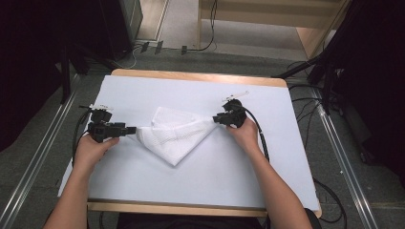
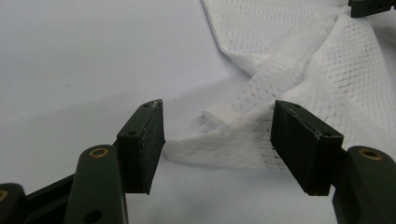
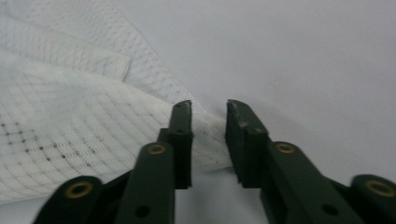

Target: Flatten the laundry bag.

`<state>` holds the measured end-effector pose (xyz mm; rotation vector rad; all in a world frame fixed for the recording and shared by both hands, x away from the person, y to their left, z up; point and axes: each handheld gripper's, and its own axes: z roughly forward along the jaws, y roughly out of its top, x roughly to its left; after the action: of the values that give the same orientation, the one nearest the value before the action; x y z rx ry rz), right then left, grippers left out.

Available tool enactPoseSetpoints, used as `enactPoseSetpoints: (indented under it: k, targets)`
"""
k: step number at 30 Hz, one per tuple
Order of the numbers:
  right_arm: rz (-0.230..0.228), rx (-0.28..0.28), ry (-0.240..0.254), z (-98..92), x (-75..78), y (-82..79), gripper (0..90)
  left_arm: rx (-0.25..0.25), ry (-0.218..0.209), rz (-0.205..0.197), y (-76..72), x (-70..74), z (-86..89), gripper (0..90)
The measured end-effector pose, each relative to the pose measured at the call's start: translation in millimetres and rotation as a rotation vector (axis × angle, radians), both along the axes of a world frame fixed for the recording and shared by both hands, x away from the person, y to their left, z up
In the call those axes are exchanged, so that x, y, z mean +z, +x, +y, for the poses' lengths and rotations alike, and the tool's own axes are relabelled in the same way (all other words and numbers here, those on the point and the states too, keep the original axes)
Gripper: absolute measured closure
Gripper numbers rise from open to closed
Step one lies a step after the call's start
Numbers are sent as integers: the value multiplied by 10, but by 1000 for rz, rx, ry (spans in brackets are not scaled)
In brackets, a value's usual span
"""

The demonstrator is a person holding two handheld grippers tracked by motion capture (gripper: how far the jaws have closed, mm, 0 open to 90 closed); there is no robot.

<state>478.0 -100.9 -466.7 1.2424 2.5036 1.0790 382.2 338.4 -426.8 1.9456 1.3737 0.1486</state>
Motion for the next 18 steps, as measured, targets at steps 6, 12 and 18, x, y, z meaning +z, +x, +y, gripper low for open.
enactPoseSetpoints:
  k: [6,12,18]
  targets:
    - [-15,14,-13,15,-19,-31,900,4,-2,-3,-6,7,2,358]
    - [-36,-62,-40,-101,3,16,900,6,-4,-3,-1,5,16,357]
    - [-5,-136,12,-355,-17,103,900,-6,-2,1,12,-15,-9,357]
